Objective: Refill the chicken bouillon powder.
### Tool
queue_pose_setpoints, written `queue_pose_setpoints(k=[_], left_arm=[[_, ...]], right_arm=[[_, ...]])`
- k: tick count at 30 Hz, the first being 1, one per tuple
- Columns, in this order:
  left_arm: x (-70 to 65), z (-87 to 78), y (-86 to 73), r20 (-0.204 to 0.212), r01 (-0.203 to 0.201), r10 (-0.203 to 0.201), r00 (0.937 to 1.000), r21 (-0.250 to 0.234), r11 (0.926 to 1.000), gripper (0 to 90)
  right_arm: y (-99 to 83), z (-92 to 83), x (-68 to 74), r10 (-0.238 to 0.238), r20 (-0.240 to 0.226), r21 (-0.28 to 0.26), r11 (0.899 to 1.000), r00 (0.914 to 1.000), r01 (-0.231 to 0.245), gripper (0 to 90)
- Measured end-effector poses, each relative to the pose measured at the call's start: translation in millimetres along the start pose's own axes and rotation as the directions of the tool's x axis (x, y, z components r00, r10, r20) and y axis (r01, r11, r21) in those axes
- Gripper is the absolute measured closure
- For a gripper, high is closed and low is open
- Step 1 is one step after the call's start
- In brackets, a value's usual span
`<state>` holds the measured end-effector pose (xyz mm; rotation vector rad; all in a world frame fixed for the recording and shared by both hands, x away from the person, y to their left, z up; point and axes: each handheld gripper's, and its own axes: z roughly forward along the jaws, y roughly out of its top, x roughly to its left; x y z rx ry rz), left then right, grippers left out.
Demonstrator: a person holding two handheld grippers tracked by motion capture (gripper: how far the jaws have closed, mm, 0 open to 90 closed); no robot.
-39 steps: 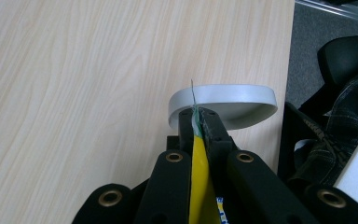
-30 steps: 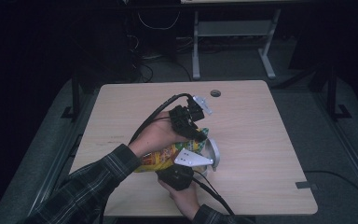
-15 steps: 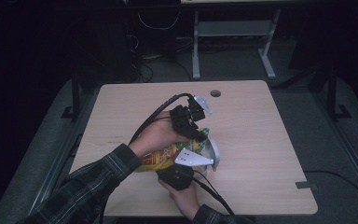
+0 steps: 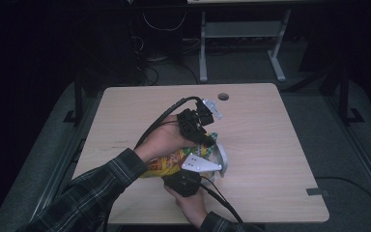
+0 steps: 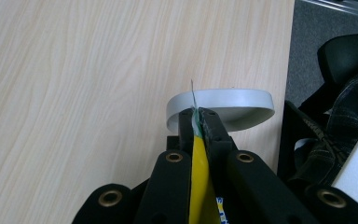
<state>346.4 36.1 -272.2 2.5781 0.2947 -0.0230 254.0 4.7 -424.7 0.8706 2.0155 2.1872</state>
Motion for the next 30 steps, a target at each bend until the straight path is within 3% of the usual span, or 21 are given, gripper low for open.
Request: queue_pose_setpoints(k=[30], left_arm=[[-1.1, 1.0, 1.5, -0.002, -0.006, 0.006, 1.0, 0.002, 1.0, 89.3]], right_arm=[[0.2, -0.4, 0.0, 0.004, -0.002, 0.001, 1.0, 1.0, -0.004, 89.6]])
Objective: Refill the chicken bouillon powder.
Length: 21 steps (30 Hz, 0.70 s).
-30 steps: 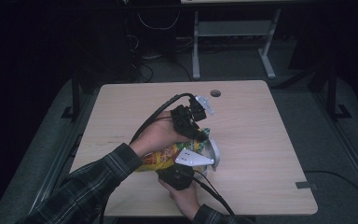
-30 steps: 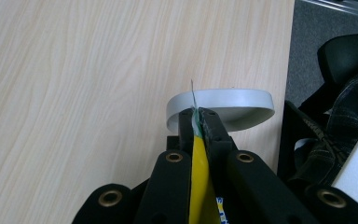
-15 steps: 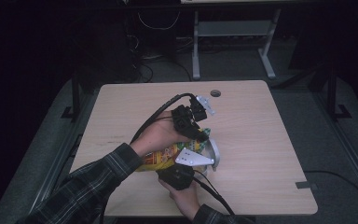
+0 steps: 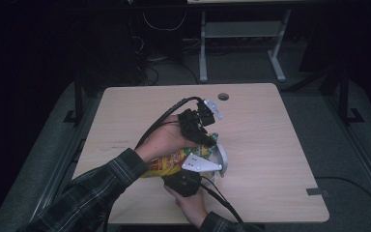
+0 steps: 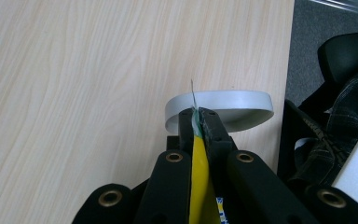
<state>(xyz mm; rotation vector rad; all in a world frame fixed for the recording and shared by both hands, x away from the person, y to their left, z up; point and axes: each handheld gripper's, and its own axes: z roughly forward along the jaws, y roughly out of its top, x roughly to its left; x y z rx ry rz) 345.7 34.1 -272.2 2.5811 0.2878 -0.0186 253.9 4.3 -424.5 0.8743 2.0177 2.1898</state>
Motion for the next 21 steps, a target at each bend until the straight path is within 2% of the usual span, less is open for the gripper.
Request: queue_pose_setpoints(k=[21], left_arm=[[-1.0, 0.4, 0.3, 0.002, 0.004, -0.004, 1.0, 0.003, 1.0, 89.3]], right_arm=[[-0.1, 0.1, 0.2, 0.004, -0.002, 0.004, 1.0, 1.0, -0.004, 89.6]])
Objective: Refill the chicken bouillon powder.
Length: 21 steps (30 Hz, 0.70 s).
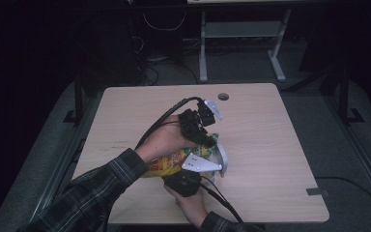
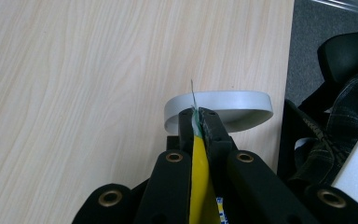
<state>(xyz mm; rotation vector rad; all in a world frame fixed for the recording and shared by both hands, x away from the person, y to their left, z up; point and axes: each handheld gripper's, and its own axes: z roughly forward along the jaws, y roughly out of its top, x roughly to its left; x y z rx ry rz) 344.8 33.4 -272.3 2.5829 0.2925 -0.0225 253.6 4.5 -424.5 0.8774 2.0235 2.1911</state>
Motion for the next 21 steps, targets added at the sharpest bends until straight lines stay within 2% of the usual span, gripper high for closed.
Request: queue_pose_setpoints(k=[21], left_arm=[[-0.8, 0.4, 0.0, -0.001, 0.005, -0.005, 1.0, -0.003, 1.0, 89.3]], right_arm=[[-0.1, -0.1, 0.1, 0.002, 0.0, 0.0, 1.0, 1.0, -0.002, 89.6]])
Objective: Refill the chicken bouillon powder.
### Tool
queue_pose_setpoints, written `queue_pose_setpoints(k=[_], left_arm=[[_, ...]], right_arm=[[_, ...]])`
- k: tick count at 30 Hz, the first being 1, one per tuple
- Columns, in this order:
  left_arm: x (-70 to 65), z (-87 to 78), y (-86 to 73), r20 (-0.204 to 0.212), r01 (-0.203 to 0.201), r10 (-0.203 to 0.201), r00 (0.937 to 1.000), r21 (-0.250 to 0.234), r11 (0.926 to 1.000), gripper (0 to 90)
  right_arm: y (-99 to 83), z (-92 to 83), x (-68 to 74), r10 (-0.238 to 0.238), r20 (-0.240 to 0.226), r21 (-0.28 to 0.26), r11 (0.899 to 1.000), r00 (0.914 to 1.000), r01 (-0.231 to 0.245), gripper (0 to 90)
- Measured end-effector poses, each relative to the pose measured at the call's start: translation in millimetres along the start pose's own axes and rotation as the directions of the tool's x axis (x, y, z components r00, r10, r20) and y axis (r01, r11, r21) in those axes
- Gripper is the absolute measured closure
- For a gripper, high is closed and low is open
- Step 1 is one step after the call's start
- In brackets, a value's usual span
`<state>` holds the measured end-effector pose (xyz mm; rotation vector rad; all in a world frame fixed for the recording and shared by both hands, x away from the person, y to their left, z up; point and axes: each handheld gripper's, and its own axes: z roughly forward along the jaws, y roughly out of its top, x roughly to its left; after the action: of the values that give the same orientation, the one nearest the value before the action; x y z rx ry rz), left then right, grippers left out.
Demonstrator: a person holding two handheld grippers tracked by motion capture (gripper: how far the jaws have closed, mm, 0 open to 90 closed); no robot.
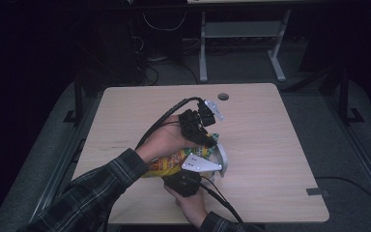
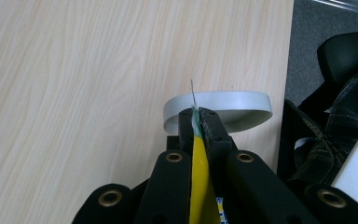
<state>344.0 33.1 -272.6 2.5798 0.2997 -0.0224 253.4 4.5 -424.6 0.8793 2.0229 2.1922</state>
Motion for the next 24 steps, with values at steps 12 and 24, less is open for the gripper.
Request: queue_pose_setpoints(k=[12, 24], left_arm=[[0.0, 0.0, 0.1, 0.0, 0.001, -0.001, 1.0, 0.001, 1.0, 89.3], [0.1, 0.2, 0.7, 0.0, -0.003, 0.003, 1.0, 0.003, 1.0, 89.3]], right_arm=[[0.1, 0.0, 0.0, -0.002, 0.0, 0.0, 1.0, 1.0, 0.002, 89.6], [0.4, -0.2, 0.1, 0.001, -0.002, -0.001, 1.0, 1.0, -0.001, 89.6]])
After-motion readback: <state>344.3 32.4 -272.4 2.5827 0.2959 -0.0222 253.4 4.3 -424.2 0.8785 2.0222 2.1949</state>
